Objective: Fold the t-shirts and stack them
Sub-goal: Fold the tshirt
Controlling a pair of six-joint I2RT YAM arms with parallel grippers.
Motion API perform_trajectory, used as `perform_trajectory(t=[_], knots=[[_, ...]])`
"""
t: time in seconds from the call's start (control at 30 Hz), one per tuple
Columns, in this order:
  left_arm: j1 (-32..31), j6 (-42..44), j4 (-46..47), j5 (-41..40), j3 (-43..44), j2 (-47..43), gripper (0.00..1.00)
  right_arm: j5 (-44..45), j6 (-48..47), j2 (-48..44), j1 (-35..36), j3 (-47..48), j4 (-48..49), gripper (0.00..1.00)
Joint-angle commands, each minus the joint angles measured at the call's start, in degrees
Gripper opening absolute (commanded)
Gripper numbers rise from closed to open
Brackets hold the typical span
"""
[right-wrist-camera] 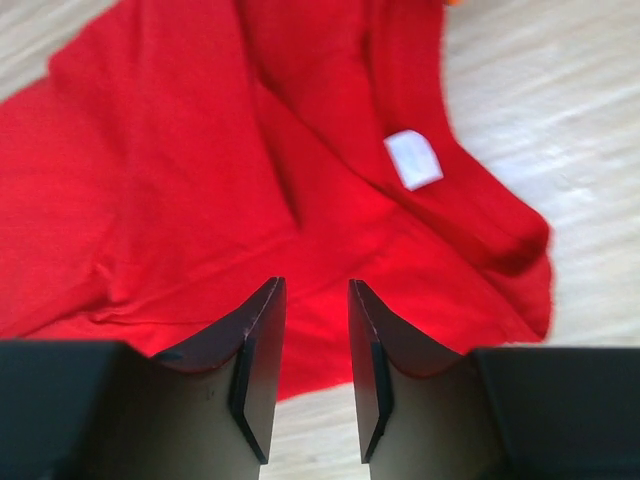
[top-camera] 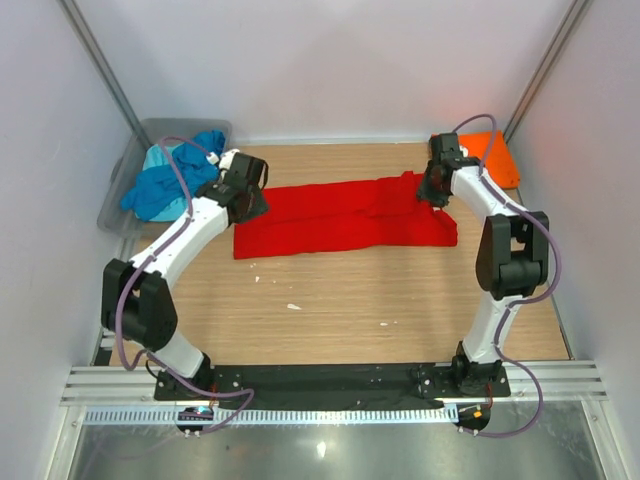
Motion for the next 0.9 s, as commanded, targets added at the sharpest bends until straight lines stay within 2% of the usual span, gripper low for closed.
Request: perform_trajectory(t=[0.0, 0.17, 0.37, 0.87], knots=[[0.22, 14.6, 13.72, 17.02, -4.29, -3.87, 0.4, -5.13, 0.0, 3.71, -0.03, 3.62, 4.41, 0.39], [0.22, 15.66, 17.16, 30.89, -6.94, -3.79, 0.43, -4.34, -1.32, 7.5, -0.03, 6.26, 4.41, 0.41], [0.31, 13.11, 18.66, 37.77, -6.24, -1.06, 0.43, -6.98, -0.27, 10.58, -0.11, 8.82, 4.68, 0.41], [0.4, 12.76, 18.13, 37.34, -6.41, -0.88, 0.44, -6.98, 1.58, 11.9, -0.03, 7.94, 3.98, 0.41]])
